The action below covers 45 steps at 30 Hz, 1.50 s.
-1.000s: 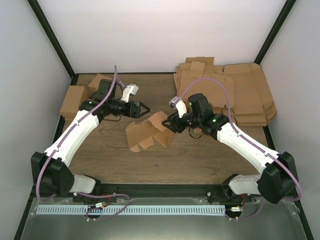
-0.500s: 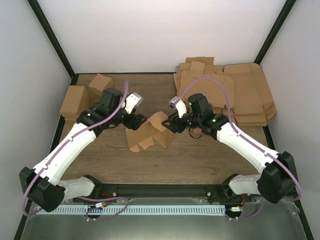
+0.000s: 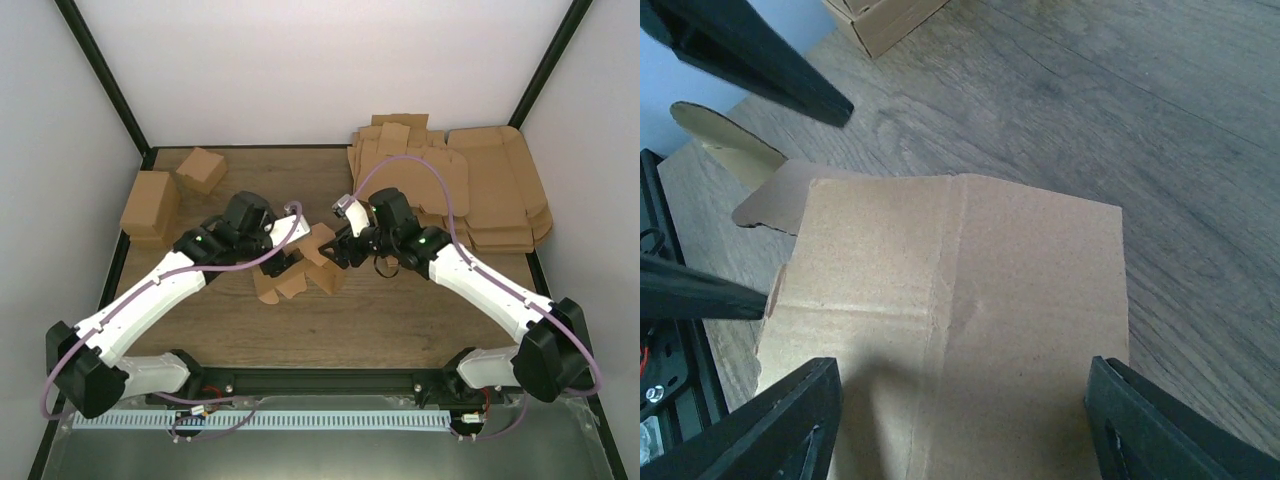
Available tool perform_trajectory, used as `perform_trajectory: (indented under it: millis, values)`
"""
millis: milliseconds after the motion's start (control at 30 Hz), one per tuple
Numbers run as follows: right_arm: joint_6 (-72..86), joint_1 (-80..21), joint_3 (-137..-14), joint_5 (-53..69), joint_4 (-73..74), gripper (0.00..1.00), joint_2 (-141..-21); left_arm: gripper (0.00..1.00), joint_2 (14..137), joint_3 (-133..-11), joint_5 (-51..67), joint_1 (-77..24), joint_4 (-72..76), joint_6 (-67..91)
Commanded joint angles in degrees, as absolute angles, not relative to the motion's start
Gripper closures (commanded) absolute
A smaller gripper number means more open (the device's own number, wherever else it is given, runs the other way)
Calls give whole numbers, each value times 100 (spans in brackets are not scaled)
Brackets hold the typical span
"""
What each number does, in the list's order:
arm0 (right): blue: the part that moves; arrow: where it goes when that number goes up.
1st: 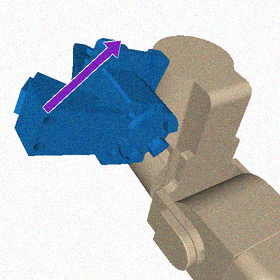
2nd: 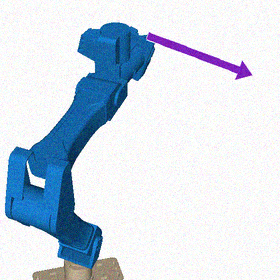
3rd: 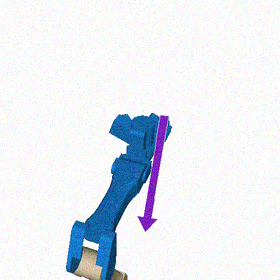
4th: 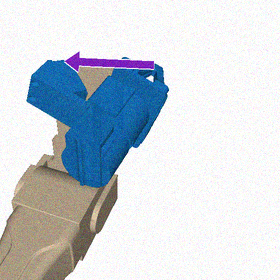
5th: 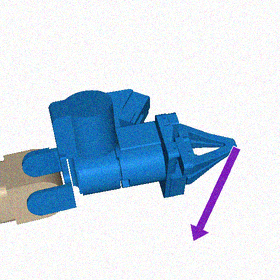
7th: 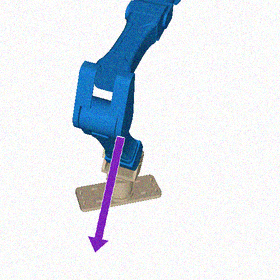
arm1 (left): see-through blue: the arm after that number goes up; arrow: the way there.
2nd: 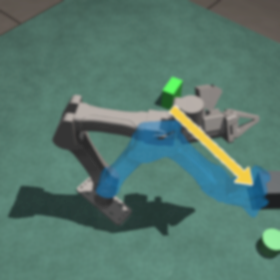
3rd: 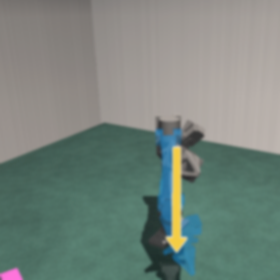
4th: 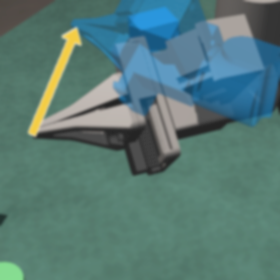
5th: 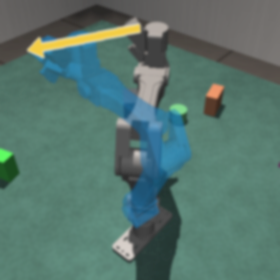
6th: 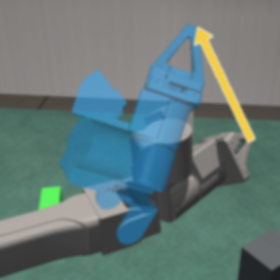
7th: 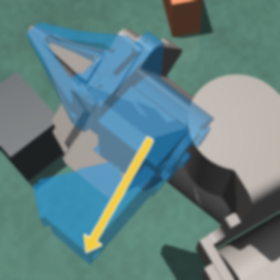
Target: Fold the paper box
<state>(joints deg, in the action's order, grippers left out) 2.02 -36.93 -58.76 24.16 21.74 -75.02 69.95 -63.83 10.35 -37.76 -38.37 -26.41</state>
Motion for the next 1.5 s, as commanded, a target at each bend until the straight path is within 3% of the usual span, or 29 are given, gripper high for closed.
perform_trajectory:
  millis: [0, 233, 400, 600, 867, 1467]
  values:
    - [123, -3813, -6152, 2166, 2410, 29, -7585, 33, 7084, -6317, 525, -3845, -3743, -2970]
    - [114, -3823, -6152, 1987, 2446, 28, -7623, 45, 6886, -6090, 40, -3850, -3508, -3165]
    - [106, -3823, -6161, 1912, 2464, 27, -7643, 74, 6610, -5819, -191, -3849, -3356, -3151]
    - [114, -3832, -6204, 1920, 2480, 27, -7733, 96, 6481, -5706, -69, -3850, -3209, -3084]
    - [71, -3841, -6257, 1841, 2503, 27, -7712, 96, 6528, -5602, -53, -3769, -2935, -2849]
    - [-51, -3851, -6198, 1753, 2502, 26, -7818, 96, 7052, -6336, 1865, -2848, -3341, -2377]
